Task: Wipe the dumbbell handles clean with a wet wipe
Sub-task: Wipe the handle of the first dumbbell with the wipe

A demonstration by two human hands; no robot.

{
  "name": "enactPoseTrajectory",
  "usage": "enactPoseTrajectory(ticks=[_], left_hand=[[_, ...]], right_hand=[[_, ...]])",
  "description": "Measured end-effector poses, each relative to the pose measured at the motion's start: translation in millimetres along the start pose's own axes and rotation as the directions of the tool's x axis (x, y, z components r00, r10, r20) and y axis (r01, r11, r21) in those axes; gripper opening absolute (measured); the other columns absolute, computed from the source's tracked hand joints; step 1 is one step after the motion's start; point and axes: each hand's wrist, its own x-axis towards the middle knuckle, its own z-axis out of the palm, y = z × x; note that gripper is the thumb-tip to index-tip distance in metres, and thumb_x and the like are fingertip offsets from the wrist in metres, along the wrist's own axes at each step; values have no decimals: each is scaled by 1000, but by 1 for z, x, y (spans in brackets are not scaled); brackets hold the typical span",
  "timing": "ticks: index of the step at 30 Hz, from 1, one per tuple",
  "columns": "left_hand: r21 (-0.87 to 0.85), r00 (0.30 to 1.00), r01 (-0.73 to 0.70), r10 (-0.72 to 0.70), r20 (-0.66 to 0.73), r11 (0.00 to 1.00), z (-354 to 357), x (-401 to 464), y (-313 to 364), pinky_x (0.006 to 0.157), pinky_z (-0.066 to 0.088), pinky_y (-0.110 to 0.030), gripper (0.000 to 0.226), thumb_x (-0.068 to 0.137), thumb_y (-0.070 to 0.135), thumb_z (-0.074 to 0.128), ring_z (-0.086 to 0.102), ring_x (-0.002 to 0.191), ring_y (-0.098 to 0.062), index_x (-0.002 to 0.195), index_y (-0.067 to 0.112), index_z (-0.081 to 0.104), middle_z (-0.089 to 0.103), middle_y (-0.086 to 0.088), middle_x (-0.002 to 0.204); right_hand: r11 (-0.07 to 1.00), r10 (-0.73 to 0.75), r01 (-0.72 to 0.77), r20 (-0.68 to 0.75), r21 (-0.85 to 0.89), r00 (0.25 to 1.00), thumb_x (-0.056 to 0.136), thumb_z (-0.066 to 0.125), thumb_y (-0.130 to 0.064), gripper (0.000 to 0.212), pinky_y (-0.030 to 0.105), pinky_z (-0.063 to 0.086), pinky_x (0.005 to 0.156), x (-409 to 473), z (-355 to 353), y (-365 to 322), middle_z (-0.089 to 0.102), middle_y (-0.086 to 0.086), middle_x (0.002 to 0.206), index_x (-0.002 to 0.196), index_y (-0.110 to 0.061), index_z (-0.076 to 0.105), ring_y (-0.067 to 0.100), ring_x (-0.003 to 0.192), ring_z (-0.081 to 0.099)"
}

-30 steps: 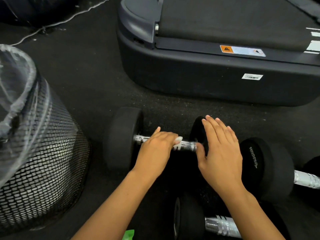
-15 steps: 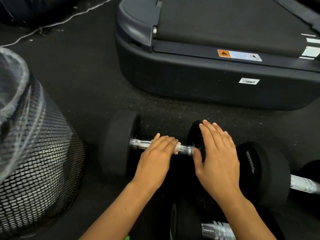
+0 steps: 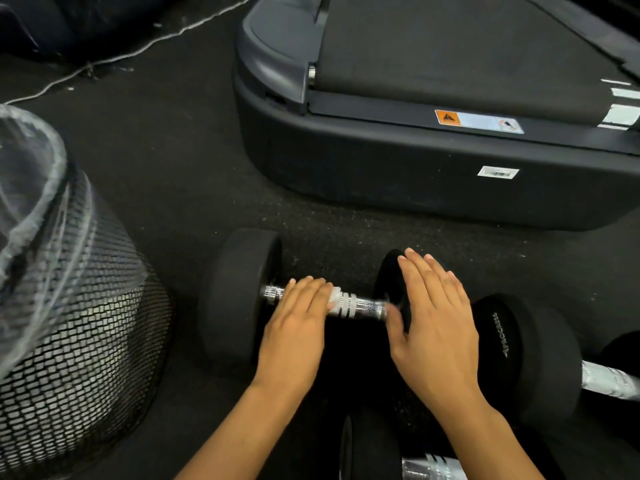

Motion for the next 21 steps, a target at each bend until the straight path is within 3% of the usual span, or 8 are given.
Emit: enactPoseTrajectory(ticks=[2,4,7,12,16,21], left_hand=[[-22,999,-45,45,3,999,3,-3,3,106,25,-37,40,85,16,39,58,112,-22,113,4,64,65,-9,115],[-58,996,-84,86,30,995,3,9,6,107,28,-33,39,88,23,37,63,102,-18,107,8,67,69,-5,104],[-72,996,-38,43,74,997,-3,25,2,108,27,-27,49,89,37,27,64,90,-14,98,14,69,69,2,90],[-76,998,-37,40,41,996,2,7,9,108,25,-32,40,93,31,33,59,104,-13,109,12,65,66,1,105],[-75,989,-111,118,90,991,1,20,11,109,20,-25,41,92,37,33,62,98,-9,106,17,66,68,5,101],[-120,998,-51,47,-31,992,-7,9,-2,107,26,-27,36,89,33,41,60,99,-9,105,14,67,68,3,101]], right_hand=[[1000,2,-2,-2,0,1000,81,52,-23,56,35,18,112,1,0,0,43,6,142,134,-7,45,20,134,32],[1000,4,-4,-2,-1,1000,81,52,-23,56,36,18,111,0,1,-1,44,6,141,134,-7,45,20,134,33],[1000,4,-4,-1,1,1000,81,52,-23,56,36,18,111,1,0,0,44,6,141,134,-7,45,20,134,32],[1000,6,-6,1,12,1000,82,49,-25,55,34,17,112,-2,1,-1,44,5,142,134,-8,44,18,134,31],[1000,4,-4,11,9,1000,83,51,-23,55,34,16,112,-2,0,-1,43,6,142,135,-8,44,19,134,31],[1000,2,-2,33,21,999,80,66,-15,59,33,14,112,0,-2,-1,44,7,141,134,-7,45,21,134,34]])
